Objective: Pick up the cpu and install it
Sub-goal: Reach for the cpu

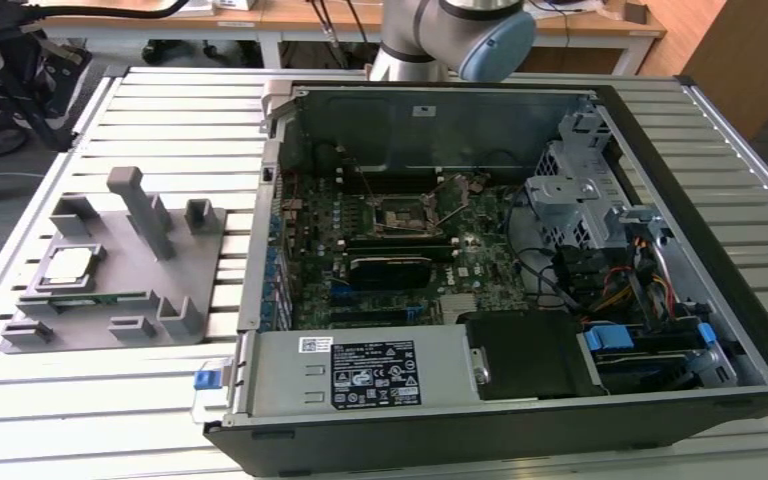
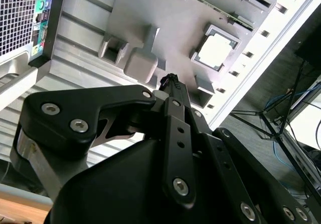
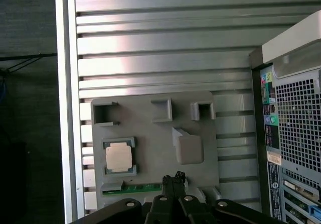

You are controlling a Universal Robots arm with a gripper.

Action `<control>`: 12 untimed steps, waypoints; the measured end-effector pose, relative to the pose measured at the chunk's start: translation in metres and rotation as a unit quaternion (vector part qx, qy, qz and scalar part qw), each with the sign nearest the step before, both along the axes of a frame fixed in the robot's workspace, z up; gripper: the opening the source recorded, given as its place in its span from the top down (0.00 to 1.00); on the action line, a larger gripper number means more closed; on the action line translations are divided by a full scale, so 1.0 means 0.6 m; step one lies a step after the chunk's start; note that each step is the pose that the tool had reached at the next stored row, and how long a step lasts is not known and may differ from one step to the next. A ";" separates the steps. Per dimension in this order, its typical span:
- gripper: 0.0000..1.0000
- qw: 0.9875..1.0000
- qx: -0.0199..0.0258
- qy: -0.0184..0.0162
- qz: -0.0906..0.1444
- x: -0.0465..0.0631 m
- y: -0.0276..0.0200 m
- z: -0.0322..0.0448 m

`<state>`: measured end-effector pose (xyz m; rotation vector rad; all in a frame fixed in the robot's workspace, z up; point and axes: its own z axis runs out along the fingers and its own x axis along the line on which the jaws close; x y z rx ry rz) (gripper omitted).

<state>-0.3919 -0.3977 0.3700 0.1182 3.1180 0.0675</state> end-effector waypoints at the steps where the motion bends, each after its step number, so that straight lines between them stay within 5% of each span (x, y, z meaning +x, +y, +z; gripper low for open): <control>1: 0.89 1.000 0.000 0.000 0.000 -0.004 0.0002 0.000; 12: 0.89 1.000 0.000 0.001 0.000 -0.047 -0.0007 -0.007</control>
